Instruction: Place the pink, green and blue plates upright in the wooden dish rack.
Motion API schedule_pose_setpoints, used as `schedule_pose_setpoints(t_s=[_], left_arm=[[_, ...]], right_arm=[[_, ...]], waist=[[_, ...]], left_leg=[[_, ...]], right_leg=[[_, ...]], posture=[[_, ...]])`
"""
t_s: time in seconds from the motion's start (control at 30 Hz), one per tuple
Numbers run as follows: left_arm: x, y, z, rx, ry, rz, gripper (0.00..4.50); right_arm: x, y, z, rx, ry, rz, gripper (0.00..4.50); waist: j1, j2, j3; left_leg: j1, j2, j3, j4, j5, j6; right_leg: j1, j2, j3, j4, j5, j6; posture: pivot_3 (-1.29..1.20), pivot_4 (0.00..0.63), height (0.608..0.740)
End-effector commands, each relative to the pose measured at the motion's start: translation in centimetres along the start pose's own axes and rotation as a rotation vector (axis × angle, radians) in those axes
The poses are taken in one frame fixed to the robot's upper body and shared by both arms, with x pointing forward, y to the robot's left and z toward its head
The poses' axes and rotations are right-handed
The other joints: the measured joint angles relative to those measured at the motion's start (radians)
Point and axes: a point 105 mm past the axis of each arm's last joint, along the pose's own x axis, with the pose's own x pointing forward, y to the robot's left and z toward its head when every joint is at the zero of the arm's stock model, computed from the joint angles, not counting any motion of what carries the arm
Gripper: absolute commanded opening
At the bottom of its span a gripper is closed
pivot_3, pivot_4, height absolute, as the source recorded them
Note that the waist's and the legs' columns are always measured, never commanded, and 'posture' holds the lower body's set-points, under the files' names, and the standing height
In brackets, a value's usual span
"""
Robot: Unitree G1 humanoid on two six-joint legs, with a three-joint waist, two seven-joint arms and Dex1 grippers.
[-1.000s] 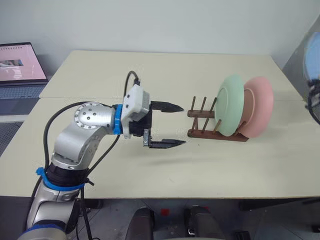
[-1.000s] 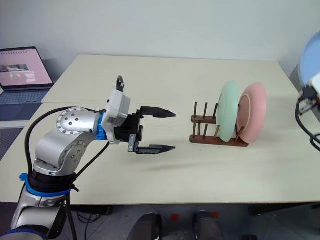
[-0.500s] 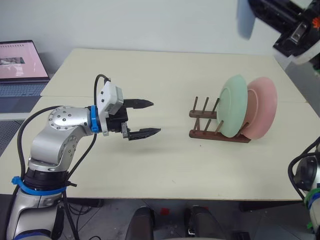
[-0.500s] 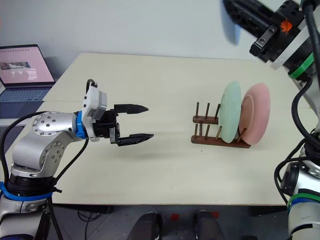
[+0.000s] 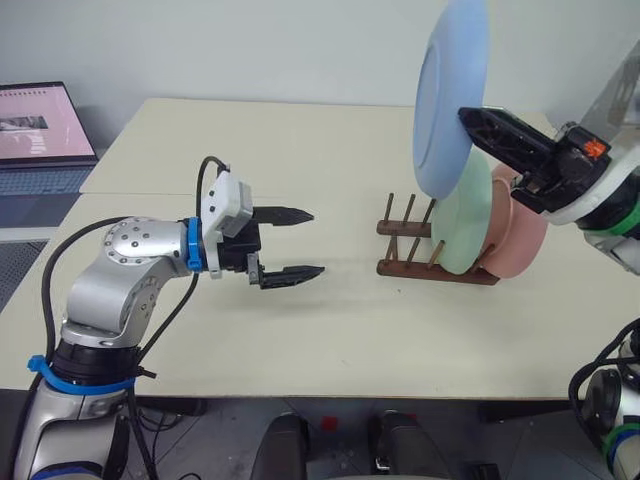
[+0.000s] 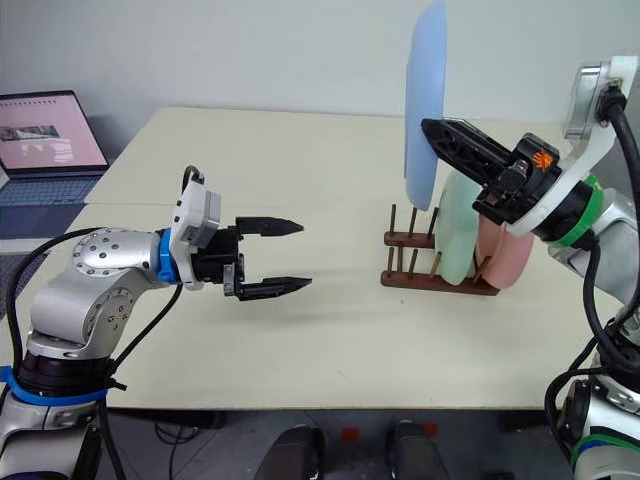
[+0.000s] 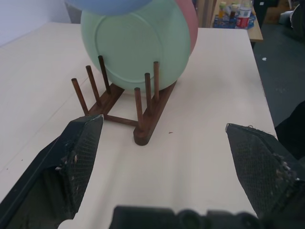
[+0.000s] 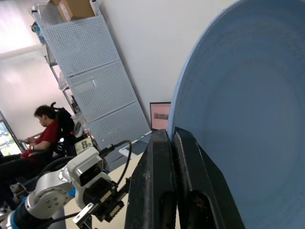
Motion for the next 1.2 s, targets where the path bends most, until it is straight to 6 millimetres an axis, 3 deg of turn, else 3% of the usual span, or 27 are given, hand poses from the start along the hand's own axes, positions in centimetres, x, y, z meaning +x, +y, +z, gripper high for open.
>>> schedule_pose_setpoints(t_s=[0.03, 0.27, 1.2], left_arm=[[0.7, -0.7, 1.4, 0.045, -0.038, -0.046, 4.5], [0.9, -0.9, 1.6, 0.05, -0.047, -0.064, 4.5], [0.8, -0.7, 1.5, 0.058, -0.044, -0.047, 4.5]], right_arm=[[0.6, 0.8, -0.5, 0.018, -0.016, 0.034, 0.02], [1.0, -0.4, -2.5, 0.071, 0.027, 0.014, 0.02], [0.0, -4.5, -4.9, 0.106, 0.083, -0.166, 0.02]], waist=[[0.0, 0.0, 0.0], [0.002, 0.0, 0.0], [0.003, 0.0, 0.0]], left_leg=[[0.0, 0.0, 0.0, 0.0, 0.0, 0.0], [-0.001, 0.0, 0.0, 0.0, 0.0, 0.0], [-0.001, 0.0, 0.0, 0.0, 0.0, 0.0]], right_leg=[[0.0, 0.0, 0.0, 0.0, 0.0, 0.0], [0.0, 0.0, 0.0, -0.001, 0.0, 0.0], [0.0, 0.0, 0.0, -0.002, 0.0, 0.0]], posture=[[0.0, 0.15, 0.739], [0.0, 0.15, 0.739], [0.0, 0.15, 0.739]])
